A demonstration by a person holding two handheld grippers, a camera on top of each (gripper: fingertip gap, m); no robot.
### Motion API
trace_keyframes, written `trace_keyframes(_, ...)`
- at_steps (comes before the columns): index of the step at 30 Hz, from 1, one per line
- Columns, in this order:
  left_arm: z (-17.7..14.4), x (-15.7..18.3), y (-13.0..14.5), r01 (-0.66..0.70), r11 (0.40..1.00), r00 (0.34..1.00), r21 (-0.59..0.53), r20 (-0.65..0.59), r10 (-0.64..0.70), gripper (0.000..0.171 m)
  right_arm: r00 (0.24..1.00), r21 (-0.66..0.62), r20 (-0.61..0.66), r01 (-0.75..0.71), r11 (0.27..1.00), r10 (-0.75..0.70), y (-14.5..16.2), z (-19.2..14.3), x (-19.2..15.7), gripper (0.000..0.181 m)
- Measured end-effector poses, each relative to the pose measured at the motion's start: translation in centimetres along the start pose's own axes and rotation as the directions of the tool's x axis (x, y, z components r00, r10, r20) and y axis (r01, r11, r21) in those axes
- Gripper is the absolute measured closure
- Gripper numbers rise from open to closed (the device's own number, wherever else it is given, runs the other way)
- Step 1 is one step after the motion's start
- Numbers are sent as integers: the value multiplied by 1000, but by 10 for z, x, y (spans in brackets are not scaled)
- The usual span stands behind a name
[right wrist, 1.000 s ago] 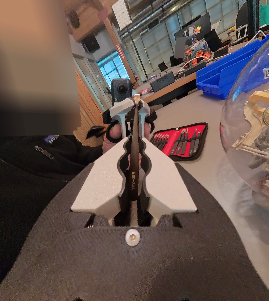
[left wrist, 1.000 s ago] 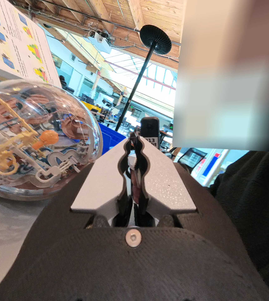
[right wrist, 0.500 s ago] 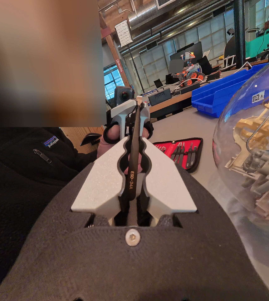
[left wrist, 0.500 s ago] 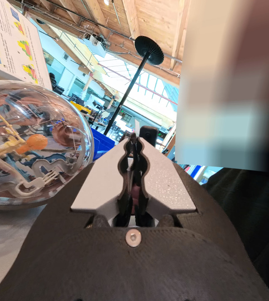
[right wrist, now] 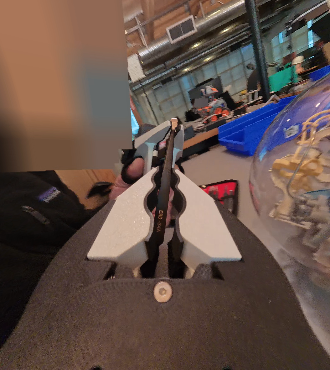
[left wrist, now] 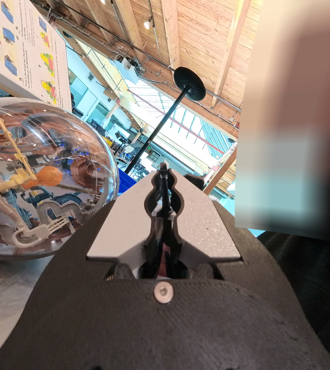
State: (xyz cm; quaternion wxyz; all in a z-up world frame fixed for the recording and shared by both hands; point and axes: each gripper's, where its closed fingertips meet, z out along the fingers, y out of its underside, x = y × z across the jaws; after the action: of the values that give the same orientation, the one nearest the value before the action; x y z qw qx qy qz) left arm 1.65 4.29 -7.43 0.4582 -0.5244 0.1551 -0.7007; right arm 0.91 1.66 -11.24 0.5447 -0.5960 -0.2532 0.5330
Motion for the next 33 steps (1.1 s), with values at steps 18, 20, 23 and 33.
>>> trace_keyframes(18, -3, 0, -6, -55, 998, 998, 26, -21, 56, 169, 964, 77, 108, -251, 965, 242, -2, 3, -4, 174)
trace_keyframes(20, -3, 5, -7, -66, 998, 995, 15, -71, 67, 169, 906, 81, 233, -381, 921, 354, -4, 2, -11, 174)
trace_keyframes(23, -4, 17, -7, -96, 995, 980, -10, -174, 93, 171, 841, 67, 344, -465, 883, 417, -6, 0, -22, 174)
trace_keyframes(33, -7, 23, -11, -118, 993, 963, 20, -241, 119, 171, 765, 49, 448, -539, 841, 463, -6, -1, -31, 175)
